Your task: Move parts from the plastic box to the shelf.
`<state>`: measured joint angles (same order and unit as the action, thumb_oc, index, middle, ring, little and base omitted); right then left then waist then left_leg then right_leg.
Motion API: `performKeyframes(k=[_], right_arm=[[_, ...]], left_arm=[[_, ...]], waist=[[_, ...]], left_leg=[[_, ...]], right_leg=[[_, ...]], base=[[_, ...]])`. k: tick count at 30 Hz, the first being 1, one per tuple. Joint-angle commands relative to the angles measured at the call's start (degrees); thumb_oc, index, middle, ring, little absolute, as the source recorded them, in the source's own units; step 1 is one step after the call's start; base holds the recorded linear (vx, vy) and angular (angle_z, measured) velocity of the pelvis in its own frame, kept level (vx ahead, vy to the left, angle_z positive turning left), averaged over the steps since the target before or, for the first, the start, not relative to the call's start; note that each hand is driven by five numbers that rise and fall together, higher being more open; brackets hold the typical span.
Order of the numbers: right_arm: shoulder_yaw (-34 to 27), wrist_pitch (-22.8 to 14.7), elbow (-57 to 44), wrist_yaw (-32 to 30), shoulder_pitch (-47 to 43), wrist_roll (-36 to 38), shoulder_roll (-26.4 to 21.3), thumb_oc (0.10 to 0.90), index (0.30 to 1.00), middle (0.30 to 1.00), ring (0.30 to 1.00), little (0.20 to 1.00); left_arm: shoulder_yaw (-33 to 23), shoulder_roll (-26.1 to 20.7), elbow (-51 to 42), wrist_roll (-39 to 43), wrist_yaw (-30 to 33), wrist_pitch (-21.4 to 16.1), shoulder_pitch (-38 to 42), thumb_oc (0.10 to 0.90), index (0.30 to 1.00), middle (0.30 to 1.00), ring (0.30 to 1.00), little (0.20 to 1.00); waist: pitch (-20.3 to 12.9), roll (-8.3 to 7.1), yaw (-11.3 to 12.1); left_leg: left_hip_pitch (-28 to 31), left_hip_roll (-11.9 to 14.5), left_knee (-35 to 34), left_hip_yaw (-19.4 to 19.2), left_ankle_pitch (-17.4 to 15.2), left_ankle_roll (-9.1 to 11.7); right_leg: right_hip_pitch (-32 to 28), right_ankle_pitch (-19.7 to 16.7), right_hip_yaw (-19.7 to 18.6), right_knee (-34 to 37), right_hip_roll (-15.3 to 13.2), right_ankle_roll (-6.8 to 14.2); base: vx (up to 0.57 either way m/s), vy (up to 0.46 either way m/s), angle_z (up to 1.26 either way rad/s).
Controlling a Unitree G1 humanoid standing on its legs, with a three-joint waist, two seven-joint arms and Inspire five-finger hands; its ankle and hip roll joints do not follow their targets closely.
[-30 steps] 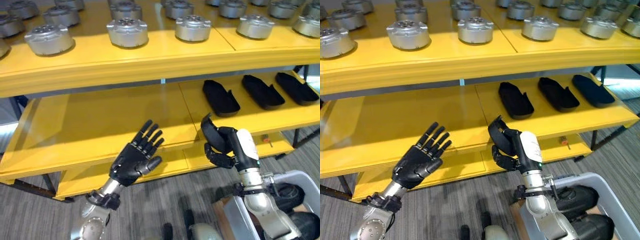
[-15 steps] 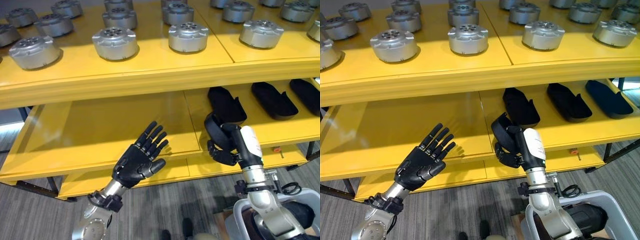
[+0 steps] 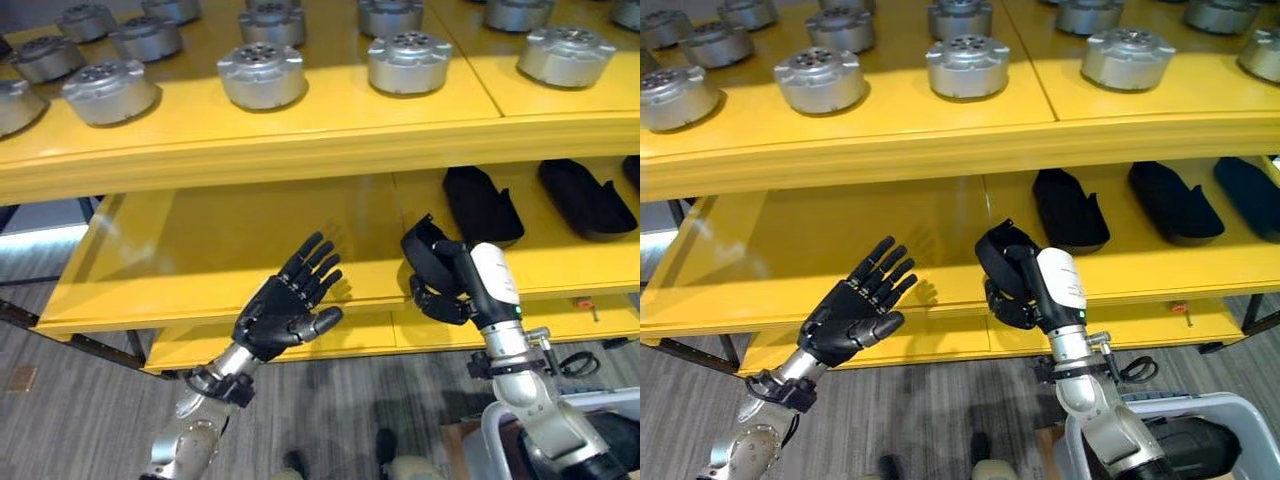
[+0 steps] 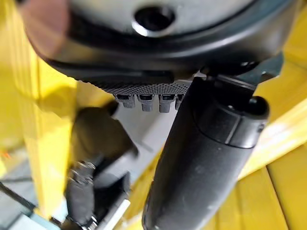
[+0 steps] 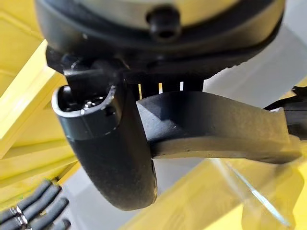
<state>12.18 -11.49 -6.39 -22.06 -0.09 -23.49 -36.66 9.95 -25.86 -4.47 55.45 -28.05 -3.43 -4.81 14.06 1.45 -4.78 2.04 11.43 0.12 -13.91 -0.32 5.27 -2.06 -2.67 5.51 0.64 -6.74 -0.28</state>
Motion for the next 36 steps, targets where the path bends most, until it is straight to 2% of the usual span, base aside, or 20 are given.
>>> performKeyframes(k=[1, 3, 7, 11, 13, 15, 16, 18, 19, 20, 21, 22, 24, 31, 36], right_arm=[[-2.45, -7.04, -6.79, -1.03, -6.02, 0.85, -2.93, 0.400, 0.300, 0.300, 0.300, 0.300], [-2.53, -6.56, -6.59, -1.36, -5.43, 0.43, -2.97, 0.400, 0.300, 0.300, 0.300, 0.300], [-2.49, -6.80, -7.00, -1.31, -3.92, -0.80, -1.55, 0.400, 0.300, 0.300, 0.300, 0.300], [-0.52, -4.57, -7.19, -2.00, -4.22, -2.94, 0.13, 0.400, 0.300, 0.300, 0.300, 0.300], [0.26, -4.12, -5.41, -2.67, -5.63, -7.55, -0.52, 0.400, 0.300, 0.300, 0.300, 0.300], [0.39, -3.35, -3.38, -1.98, -7.68, -10.17, -3.00, 0.400, 0.300, 0.300, 0.300, 0.300], [0.37, -3.25, -2.60, -1.42, -8.30, -11.27, -3.72, 0.400, 0.300, 0.300, 0.300, 0.300], [0.35, -3.03, -0.06, -0.47, -9.77, -13.81, -5.81, 0.400, 0.300, 0.300, 0.300, 0.300], [0.75, -2.69, 2.75, 0.48, -11.43, -14.20, -7.43, 0.400, 0.300, 0.300, 0.300, 0.300], [1.22, -2.95, 7.11, 2.68, -13.30, -15.17, -10.67, 0.400, 0.300, 0.300, 0.300, 0.300], [1.89, -3.96, 9.47, 4.65, -14.21, -15.72, -12.50, 0.400, 0.300, 0.300, 0.300, 0.300], [3.42, -4.31, 12.43, 5.21, -15.30, -16.38, -13.93, 0.400, 0.300, 0.300, 0.300, 0.300], [6.90, -4.16, 19.98, 5.48, -18.88, -17.92, -14.33, 0.400, 0.300, 0.300, 0.300, 0.300], [8.53, -3.77, 22.77, 6.18, -20.22, -17.90, -14.61, 0.400, 0.300, 0.300, 0.300, 0.300], [9.60, -3.43, 24.50, 6.68, -21.78, -17.97, -13.95, 0.400, 0.300, 0.300, 0.300, 0.300]], left_arm=[[-4.40, -0.78, -4.39, -4.02, 2.18, -4.52, -0.82, 0.900, 1.000, 1.000, 1.000, 1.000], [-5.12, -1.63, -4.56, -4.59, 1.78, -4.84, -1.42, 0.900, 1.000, 1.000, 1.000, 1.000], [-6.46, -2.30, -4.99, -2.70, 0.87, -1.85, -2.57, 0.900, 1.000, 1.000, 1.000, 1.000], [-8.37, -1.63, -5.18, -0.17, 4.73, 1.76, -3.05, 0.900, 1.000, 1.000, 1.000, 1.000], [-8.31, -1.29, -5.39, 0.14, 3.63, 3.80, -3.00, 0.900, 1.000, 1.000, 1.000, 1.000], [-8.07, -1.69, -5.47, -0.81, 6.31, 2.54, -3.09, 0.900, 1.000, 1.000, 1.000, 1.000], [-8.02, -1.72, -5.50, -0.45, 6.92, 3.29, -2.90, 0.900, 1.000, 1.000, 1.000, 1.000], [-7.90, -1.60, -4.97, -0.40, 4.65, 3.77, -2.56, 0.900, 1.000, 1.000, 1.000, 1.000], [-7.46, -2.12, -4.95, -1.32, 3.05, 4.80, -2.65, 0.900, 1.000, 1.000, 1.000, 1.000], [-6.60, -3.45, -5.23, -1.05, 0.71, 7.83, -2.97, 0.900, 1.000, 1.000, 1.000, 1.000], [-5.91, -4.41, -5.31, -1.68, -0.32, 9.21, -2.84, 0.900, 1.000, 1.000, 1.000, 1.000], [-5.41, -5.18, -4.89, 0.68, 0.81, 10.14, -2.30, 0.900, 1.000, 1.000, 1.000, 1.000], [-4.57, -5.33, -3.20, -1.62, 1.56, 11.35, 0.21, 0.900, 1.000, 1.000, 1.000, 1.000], [-3.12, -4.03, -2.72, -2.57, 2.75, 15.68, 1.15, 0.900, 1.000, 1.000, 1.000, 1.000], [-2.38, -3.41, -2.52, -3.18, 3.04, 14.39, 1.60, 0.900, 1.000, 1.000, 1.000, 1.000]], waist=[[-5.46, 0.55, 0.21], [-5.37, 1.16, 0.54], [-5.80, 1.47, 1.10], [-6.74, 0.30, 3.25], [-6.88, -0.33, 4.50], [-6.91, -0.90, 5.69], [-6.85, -1.02, 5.96], [-7.01, -1.56, 6.75], [-7.08, -2.00, 7.29], [-6.76, -2.42, 8.24], [-6.50, -2.55, 8.58], [-6.08, -2.66, 8.81], [-5.09, -2.71, 9.28], [-4.41, -2.31, 9.02], [-4.08, -1.77, 8.77]], left_leg=[[0.21, -0.92, 1.08, -0.10, 2.21, -0.81], [1.24, -1.91, -0.55, 0.11, 1.69, -1.04], [3.13, -4.16, -3.24, 0.75, 1.15, -1.83], [3.92, -6.04, -4.54, 1.44, -0.09, -3.29], [3.73, -6.15, -4.45, 1.91, -0.31, -3.54], [3.51, -5.98, -4.31, 2.34, -0.38, -3.42], [3.47, -5.96, -4.27, 2.52, -0.38, -3.38], [3.59, -5.86, -4.45, 2.76, -0.41, -3.29], [3.51, -5.68, -4.49, 2.75, -0.35, -3.11], [2.99, -5.43, -4.35, 2.94, -0.14, -2.92], [2.69, -5.38, -4.33, 3.08, 0.03, -2.84], [2.50, -5.35, -4.26, 3.06, 0.17, -2.79], [2.05, -5.12, -3.44, 3.38, 0.16, -2.64], [2.58, -5.07, -3.63, 3.47, 0.30, -2.46], [2.77, -5.04, -3.60, 3.18, 0.18, -2.28]], right_leg=[[-2.76, 6.14, 1.80, -3.60, -1.37, 4.58], [-2.70, 6.21, 2.79, -4.16, -2.14, 5.13], [-2.75, 5.48, 4.01, -3.97, -3.29, 6.53], [-3.22, 4.53, 5.77, -2.59, -4.14, 7.89], [-3.74, 4.38, 6.63, -1.94, -4.25, 7.93], [-4.10, 4.33, 7.37, -1.49, -4.28, 7.98], [-4.22, 4.30, 7.63, -1.37, -4.31, 8.00], [-4.50, 3.76, 8.13, -0.56, -4.44, 8.20], [-4.62, 3.52, 8.42, -0.18, -4.42, 8.35], [-4.66, 3.36, 9.26, 0.14, -4.45, 8.55], [-4.50, 3.22, 9.46, 0.22, -4.41, 8.65], [-4.33, 3.13, 9.46, 0.17, -4.47, 8.77], [-4.08, 3.28, 9.41, -0.40, -4.50, 8.63], [-4.51, 3.38, 9.04, -0.39, -4.25, 8.48], [-4.42, 3.51, 8.61, -0.34, -4.16, 8.29]], base=[[0.03, 0.216, 0.13], [0.05, 0.229, 0.12], [0.07, 0.183, 0.29], [0.07, 0.071, 0.29], [0.04, -0.031, 0.07], [0.04, -0.051, 0.03], [0.03, -0.054, 0.08], [0.03, -0.064, 0.21], [0.01, -0.115, 0.23], [-0.02, -0.129, 0.16], [-0.05, -0.139, 0.16], [-0.05, -0.127, 0.25], [-0.05, -0.111, 0.21], [0.00, -0.016, 0.01], [0.00, 0.000, 0.00]])
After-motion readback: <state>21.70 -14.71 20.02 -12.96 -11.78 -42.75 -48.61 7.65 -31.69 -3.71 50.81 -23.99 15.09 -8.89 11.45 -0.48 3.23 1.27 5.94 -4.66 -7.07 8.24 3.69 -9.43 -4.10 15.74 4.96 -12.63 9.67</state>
